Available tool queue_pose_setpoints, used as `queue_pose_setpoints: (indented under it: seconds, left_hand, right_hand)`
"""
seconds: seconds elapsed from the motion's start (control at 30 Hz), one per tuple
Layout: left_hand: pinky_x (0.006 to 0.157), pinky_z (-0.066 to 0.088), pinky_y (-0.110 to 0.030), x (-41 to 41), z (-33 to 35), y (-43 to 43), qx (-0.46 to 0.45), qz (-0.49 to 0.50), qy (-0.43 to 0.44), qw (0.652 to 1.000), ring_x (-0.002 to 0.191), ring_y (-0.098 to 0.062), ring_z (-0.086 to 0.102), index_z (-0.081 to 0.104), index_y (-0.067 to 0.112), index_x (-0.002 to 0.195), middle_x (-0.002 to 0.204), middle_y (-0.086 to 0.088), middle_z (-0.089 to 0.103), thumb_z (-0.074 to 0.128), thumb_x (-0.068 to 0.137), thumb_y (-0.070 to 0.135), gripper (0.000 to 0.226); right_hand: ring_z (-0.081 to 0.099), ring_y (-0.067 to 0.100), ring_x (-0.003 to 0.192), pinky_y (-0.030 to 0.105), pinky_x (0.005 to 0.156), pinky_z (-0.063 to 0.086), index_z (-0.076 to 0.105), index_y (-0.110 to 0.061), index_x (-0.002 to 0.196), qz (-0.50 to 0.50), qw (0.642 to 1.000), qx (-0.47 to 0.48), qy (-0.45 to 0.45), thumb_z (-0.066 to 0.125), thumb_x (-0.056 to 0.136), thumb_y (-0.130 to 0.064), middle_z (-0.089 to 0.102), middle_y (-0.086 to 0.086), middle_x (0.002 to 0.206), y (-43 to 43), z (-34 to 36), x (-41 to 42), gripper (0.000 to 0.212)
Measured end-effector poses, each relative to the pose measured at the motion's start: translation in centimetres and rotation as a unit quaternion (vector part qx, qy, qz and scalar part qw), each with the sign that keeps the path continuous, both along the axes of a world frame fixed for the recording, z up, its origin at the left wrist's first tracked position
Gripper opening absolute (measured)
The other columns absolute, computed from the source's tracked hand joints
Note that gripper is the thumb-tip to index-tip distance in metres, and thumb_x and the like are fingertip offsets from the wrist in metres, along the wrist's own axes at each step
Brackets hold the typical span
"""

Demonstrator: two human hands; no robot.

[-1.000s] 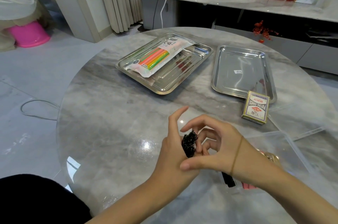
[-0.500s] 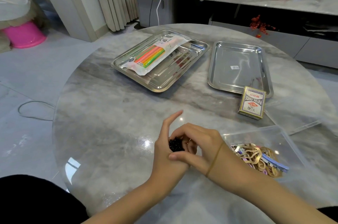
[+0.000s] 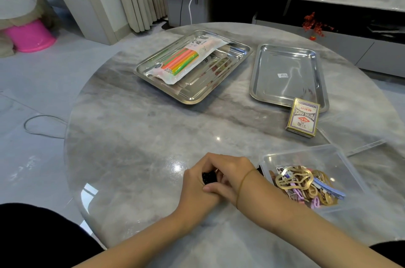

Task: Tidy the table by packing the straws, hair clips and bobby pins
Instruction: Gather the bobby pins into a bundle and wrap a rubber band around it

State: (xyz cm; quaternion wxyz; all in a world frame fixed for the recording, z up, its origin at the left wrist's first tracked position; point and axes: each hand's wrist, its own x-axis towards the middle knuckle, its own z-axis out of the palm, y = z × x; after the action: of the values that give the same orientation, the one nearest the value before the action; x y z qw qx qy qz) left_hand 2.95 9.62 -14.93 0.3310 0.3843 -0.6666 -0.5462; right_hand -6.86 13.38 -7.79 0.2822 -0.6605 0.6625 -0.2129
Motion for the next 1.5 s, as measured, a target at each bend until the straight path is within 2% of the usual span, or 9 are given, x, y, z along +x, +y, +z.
queue_pose_setpoints:
  seconds: [0.17,0.33,0.43,0.6,0.8,0.9,1.03,1.33,1.5]
  left_hand:
    - [0.055,0.047,-0.033,0.2,0.2,-0.3,-0.014,-0.004,0.028,0.999,0.062,-0.014,0.058,0.056,0.014,0.084,0.067,-0.005,0.061,0.060,0.063,-0.010,0.033]
    - [0.055,0.045,-0.021,0.3,0.4,-0.4,0.004,0.008,0.033,0.999,0.057,-0.004,0.056,0.056,0.025,0.102,0.060,0.010,0.059,0.061,0.065,0.000,0.045]
    - [0.053,0.044,-0.021,0.4,0.3,-0.3,-0.010,-0.006,0.025,1.000,0.054,-0.007,0.055,0.055,0.026,0.104,0.059,0.006,0.060,0.060,0.065,0.009,0.043]
    - [0.060,0.053,-0.044,0.6,0.4,-0.3,-0.019,-0.015,0.023,0.999,0.067,-0.034,0.064,0.052,0.034,0.101,0.075,-0.007,0.069,0.065,0.065,0.019,0.041]
    - [0.053,0.046,-0.034,0.7,0.0,-0.5,-0.002,0.005,0.035,0.999,0.049,-0.014,0.043,0.054,0.033,0.105,0.049,0.002,0.046,0.069,0.073,0.005,0.045]
    - [0.058,0.050,-0.039,0.6,0.1,-0.4,-0.010,0.006,0.041,0.999,0.049,-0.015,0.040,0.054,0.039,0.111,0.048,-0.001,0.042,0.070,0.077,0.004,0.051]
    - [0.057,0.046,-0.028,0.7,0.5,-0.5,-0.018,0.006,0.059,0.998,0.048,-0.012,0.038,0.051,0.045,0.122,0.049,-0.001,0.040,0.072,0.077,0.003,0.065]
    - [0.068,0.056,-0.031,0.6,0.4,-0.4,-0.002,0.015,0.069,0.997,0.052,-0.015,0.040,0.048,0.048,0.127,0.051,-0.005,0.039,0.064,0.082,-0.003,0.070]
    - [0.070,0.052,-0.025,0.6,0.2,-0.3,0.010,0.023,0.053,0.998,0.049,-0.005,0.041,0.040,0.046,0.132,0.046,0.012,0.039,0.065,0.082,0.003,0.071]
  right_hand:
    - [0.044,0.002,0.071,0.007,0.070,0.034,0.059,-0.010,0.114,-0.036,0.998,-0.011,-0.041,0.065,0.087,-0.020,0.040,-0.021,0.075,-0.3,-0.4,0.5,0.030]
    - [0.058,0.019,0.105,0.019,0.090,0.040,0.052,-0.013,0.123,-0.095,0.994,0.018,-0.048,0.063,0.089,-0.021,0.061,0.006,0.118,0.0,-0.7,1.0,0.037]
    - [0.054,0.014,0.093,0.016,0.087,0.039,0.057,-0.014,0.123,-0.089,0.996,-0.027,-0.014,0.064,0.087,-0.028,0.056,0.005,0.120,0.8,-1.1,1.3,0.039]
    - [0.050,0.010,0.099,0.004,0.086,0.033,0.067,-0.011,0.116,-0.120,0.986,-0.115,-0.011,0.065,0.072,-0.030,0.051,0.000,0.116,2.0,-2.6,1.4,0.047]
    - [0.027,0.003,0.137,0.009,0.112,0.009,0.043,-0.008,0.141,-0.074,0.991,-0.110,0.019,0.040,0.089,-0.053,0.037,-0.002,0.148,4.1,-4.0,3.5,0.069]
    - [0.029,0.008,0.139,0.027,0.114,0.019,0.043,-0.004,0.139,-0.049,0.987,-0.140,0.066,0.027,0.098,-0.053,0.037,0.005,0.150,4.5,-4.2,3.7,0.067]
    - [0.025,0.011,0.143,0.031,0.112,0.024,0.036,-0.006,0.144,-0.030,0.982,-0.164,0.083,0.027,0.097,-0.053,0.031,0.005,0.153,4.5,-4.3,3.4,0.067]
    - [0.028,0.006,0.141,0.025,0.115,0.020,0.042,-0.011,0.142,-0.021,0.989,-0.145,0.015,0.027,0.098,-0.054,0.037,0.001,0.150,4.2,-5.1,2.9,0.064]
    - [0.041,0.005,0.133,0.017,0.111,0.028,0.054,-0.011,0.133,-0.041,0.985,-0.170,-0.009,0.032,0.098,-0.049,0.048,-0.002,0.142,4.1,-5.2,2.5,0.056]
